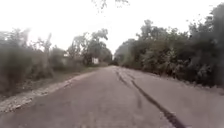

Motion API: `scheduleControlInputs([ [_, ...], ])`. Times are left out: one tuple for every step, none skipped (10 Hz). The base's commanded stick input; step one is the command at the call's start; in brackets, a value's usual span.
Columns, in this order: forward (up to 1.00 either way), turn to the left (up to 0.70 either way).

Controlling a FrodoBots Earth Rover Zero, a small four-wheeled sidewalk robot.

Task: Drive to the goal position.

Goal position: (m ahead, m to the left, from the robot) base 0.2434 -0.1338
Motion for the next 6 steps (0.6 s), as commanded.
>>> scheduleControlInputs([
  [0.85, 0.00],
  [0.85, 0.00],
  [0.85, 0.00],
  [0.85, 0.00],
  [0.85, 0.00],
  [0.85, 0.00],
])
